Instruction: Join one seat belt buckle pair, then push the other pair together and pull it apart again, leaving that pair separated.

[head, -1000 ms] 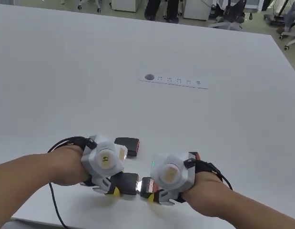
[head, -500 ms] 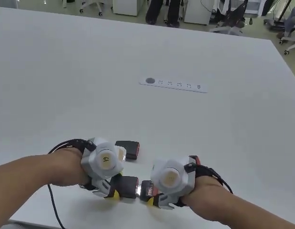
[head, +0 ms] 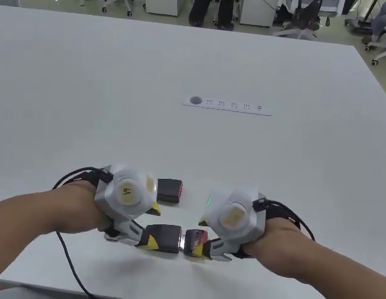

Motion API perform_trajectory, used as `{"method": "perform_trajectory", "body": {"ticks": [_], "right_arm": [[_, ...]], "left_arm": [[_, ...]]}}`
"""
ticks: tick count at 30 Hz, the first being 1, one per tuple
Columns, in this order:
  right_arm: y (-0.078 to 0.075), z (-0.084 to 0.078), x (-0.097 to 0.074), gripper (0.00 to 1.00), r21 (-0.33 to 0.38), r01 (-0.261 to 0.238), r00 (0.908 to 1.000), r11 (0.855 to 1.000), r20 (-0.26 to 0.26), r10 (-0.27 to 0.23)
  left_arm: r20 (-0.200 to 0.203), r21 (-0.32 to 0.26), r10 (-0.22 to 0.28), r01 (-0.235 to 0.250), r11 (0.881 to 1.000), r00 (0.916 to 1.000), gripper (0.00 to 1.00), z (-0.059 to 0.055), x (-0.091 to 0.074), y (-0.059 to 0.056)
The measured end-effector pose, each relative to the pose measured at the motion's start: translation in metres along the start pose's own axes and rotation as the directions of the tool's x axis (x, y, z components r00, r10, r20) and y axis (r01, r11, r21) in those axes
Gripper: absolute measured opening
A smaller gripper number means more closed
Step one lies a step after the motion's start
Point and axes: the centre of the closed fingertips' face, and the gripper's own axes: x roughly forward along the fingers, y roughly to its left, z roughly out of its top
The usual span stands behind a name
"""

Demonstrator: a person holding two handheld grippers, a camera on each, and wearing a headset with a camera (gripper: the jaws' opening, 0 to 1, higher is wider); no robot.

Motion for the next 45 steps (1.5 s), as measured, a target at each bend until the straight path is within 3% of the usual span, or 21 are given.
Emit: {"method": "perform_trajectory", "body": {"ticks": [7, 14, 27, 31, 34, 39, 45], "right_arm": [[-0.018, -0.003, -0.012, 0.3, -0.017, 0.029, 0.9996, 0.999, 0.008, -0.028], [-0.036, -0.026, -0.019, 0.3, -0.011, 0.046, 0.9987, 0.999, -0.021, -0.047], [-0.071, -0.066, -0.039, 0.31, 0.019, 0.093, 0.9928, 0.996, -0.078, -0.091], [-0.079, -0.076, -0.042, 0.31, 0.029, 0.102, 0.991, 0.994, -0.09, -0.099], [-0.086, -0.083, -0.045, 0.32, 0.024, 0.108, 0.9888, 0.994, -0.106, -0.104], [-0.093, -0.094, -0.046, 0.33, 0.017, 0.102, 0.9863, 0.995, -0.132, -0.099], [-0.1, -0.104, -0.043, 0.33, -0.009, 0.091, 0.9828, 0.996, -0.16, -0.092]], "left_arm": [[0.053, -0.023, 0.035, -0.034, 0.999, 0.998, 0.41, 0.015, -0.009, 0.02], [0.049, -0.008, 0.05, -0.049, 0.999, 0.9976, 0.41, 0.014, -0.005, 0.037], [0.024, -0.002, 0.076, -0.076, 0.997, 0.9969, 0.42, 0.004, 0.002, 0.088], [0.008, 0.007, 0.064, -0.064, 0.998, 0.9979, 0.42, 0.001, 0.008, 0.096], [-0.012, 0.024, 0.046, -0.046, 0.999, 0.9988, 0.42, -0.001, 0.012, 0.095], [-0.016, 0.027, 0.035, -0.035, 0.999, 0.9993, 0.42, -0.004, 0.02, 0.106], [-0.04, 0.032, 0.012, -0.01, 0.999, 0.9991, 0.41, -0.006, 0.029, 0.107]]}}
